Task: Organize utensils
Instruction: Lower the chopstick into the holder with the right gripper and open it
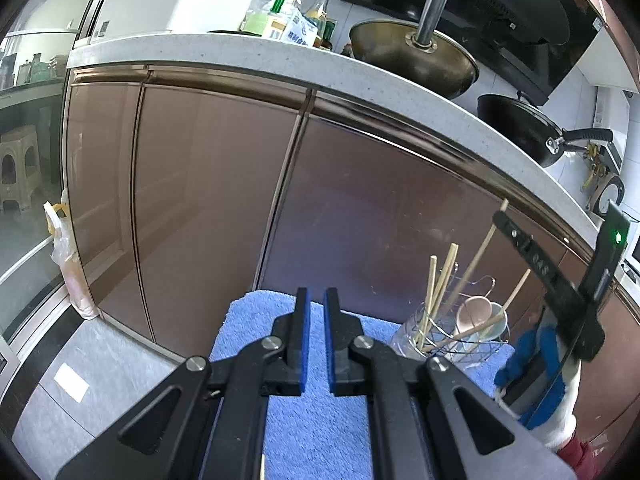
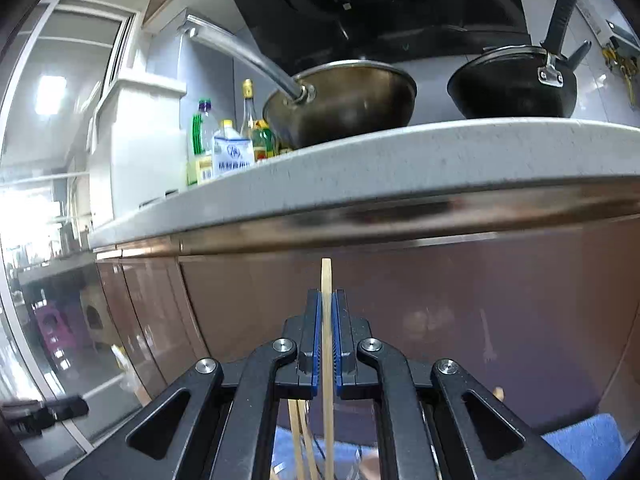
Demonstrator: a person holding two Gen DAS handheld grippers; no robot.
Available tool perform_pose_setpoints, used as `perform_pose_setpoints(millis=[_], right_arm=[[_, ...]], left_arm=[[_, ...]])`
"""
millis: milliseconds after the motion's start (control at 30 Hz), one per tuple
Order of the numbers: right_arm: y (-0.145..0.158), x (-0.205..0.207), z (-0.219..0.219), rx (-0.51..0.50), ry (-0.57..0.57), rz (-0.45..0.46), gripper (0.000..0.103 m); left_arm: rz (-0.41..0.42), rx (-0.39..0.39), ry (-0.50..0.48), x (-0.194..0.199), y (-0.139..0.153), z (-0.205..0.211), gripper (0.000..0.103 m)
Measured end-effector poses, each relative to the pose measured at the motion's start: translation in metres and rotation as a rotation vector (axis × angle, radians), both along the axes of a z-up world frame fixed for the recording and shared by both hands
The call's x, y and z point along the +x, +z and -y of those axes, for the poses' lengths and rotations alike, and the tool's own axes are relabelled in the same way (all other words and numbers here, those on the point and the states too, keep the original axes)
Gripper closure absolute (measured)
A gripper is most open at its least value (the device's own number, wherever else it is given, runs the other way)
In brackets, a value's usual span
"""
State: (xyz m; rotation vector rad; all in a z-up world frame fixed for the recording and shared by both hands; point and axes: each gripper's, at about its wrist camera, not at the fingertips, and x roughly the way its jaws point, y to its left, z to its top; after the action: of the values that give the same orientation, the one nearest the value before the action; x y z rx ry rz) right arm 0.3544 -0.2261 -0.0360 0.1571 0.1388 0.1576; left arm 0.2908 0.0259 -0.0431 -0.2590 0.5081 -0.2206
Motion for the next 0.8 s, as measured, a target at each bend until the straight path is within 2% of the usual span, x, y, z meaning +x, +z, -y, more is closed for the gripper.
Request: perform_pose_setpoints(millis=[167, 300, 367, 433, 600, 667, 800], right_arm=[[-0.002, -0.024, 0.003, -0.012, -0.007, -0.017, 0.087], [0.012, -0.049, 0.004, -0.022, -0.014, -0.017, 0.078], [0.020, -0.065, 0.005, -0.025, -0.013, -0.023, 0.076], [0.026, -0.084, 0.006, -0.021, -0.009, -0.031, 0.074], [0.027, -0.135, 0.013, -0.028, -0.013, -0.064, 0.064], [0.024, -0.154, 0.016, -0.045, -0.020, -0.086, 0.057], [0.015, -0.189, 0.028, -0.056, -0.035, -0.136, 0.054]], left_arm=[[0.014, -0.003, -0.005, -0.015, 0.012, 0.001, 0.096], [0.022, -0.006, -0.012, -0.031, 0.025, 0.001, 0.096], [0.023, -0.002, -0.014, -0.040, 0.031, 0.003, 0.091], [0.032, 0.002, -0.013, -0.054, 0.037, 0.005, 0.077], [0.053, 0.044, -0.012, -0.089, 0.045, 0.013, 0.073], [0.049, 0.062, -0.013, -0.099, 0.046, 0.016, 0.071], [0.054, 0.097, -0.013, -0.124, 0.048, 0.024, 0.065]])
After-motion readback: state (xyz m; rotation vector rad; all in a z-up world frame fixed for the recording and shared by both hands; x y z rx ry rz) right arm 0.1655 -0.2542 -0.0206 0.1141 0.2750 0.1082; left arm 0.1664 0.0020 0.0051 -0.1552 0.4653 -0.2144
